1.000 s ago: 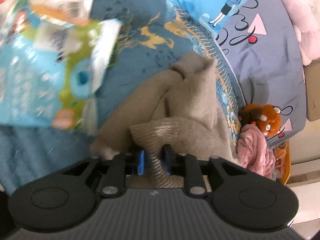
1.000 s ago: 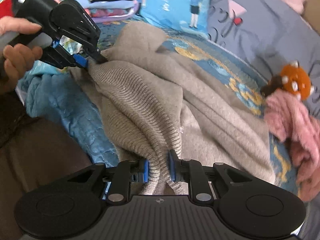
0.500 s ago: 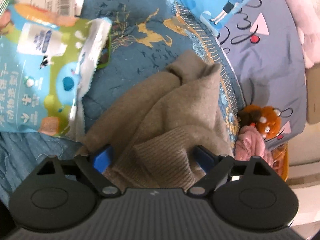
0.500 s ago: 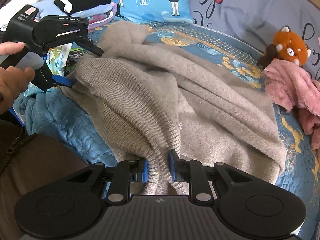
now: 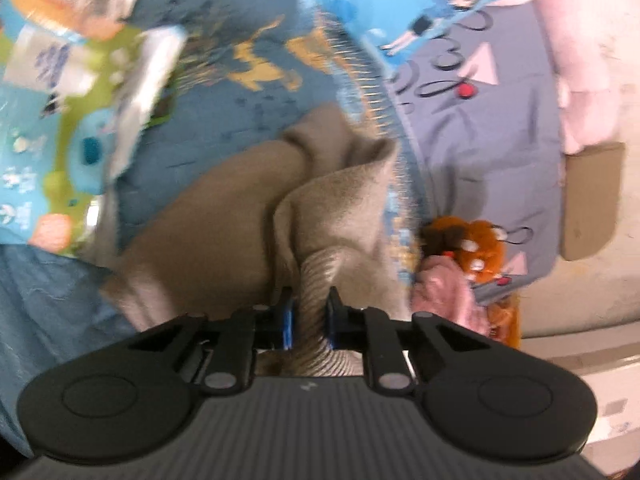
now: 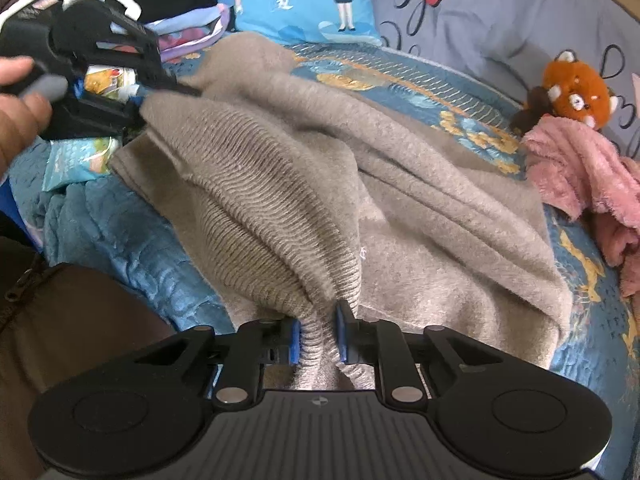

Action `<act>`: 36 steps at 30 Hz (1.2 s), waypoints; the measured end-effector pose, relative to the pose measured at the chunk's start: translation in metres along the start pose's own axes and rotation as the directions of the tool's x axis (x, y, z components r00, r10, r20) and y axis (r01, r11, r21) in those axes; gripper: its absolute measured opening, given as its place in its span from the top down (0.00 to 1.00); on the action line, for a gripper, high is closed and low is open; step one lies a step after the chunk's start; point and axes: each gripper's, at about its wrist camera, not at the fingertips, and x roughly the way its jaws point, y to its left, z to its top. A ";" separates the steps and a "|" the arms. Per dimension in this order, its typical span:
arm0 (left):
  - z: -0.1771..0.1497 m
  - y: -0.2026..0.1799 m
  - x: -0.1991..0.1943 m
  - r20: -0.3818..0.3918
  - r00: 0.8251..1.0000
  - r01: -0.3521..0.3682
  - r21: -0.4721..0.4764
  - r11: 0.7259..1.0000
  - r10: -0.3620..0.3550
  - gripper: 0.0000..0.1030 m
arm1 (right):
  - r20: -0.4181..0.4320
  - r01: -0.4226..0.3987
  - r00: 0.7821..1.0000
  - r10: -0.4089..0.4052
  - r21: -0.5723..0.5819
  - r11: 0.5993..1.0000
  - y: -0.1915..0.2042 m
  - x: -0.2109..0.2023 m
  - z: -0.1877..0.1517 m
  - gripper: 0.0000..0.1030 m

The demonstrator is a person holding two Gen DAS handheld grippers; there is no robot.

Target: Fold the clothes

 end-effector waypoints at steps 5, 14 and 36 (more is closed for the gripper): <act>0.003 -0.037 -0.013 -0.018 0.989 0.148 0.017 0.989 -0.147 0.85 | 0.098 0.029 0.995 -0.032 0.026 0.999 -0.014 -0.033 0.004 0.87; -0.001 -0.170 -0.040 -0.114 0.929 0.367 0.183 0.912 -0.351 0.85 | 0.325 0.119 0.936 -0.131 0.057 0.991 -0.074 -0.145 0.032 0.87; -0.041 -0.444 -0.136 -0.153 0.727 0.669 0.374 0.642 -0.669 0.85 | 0.631 0.365 0.729 -0.265 -0.030 0.931 -0.193 -0.390 0.172 0.87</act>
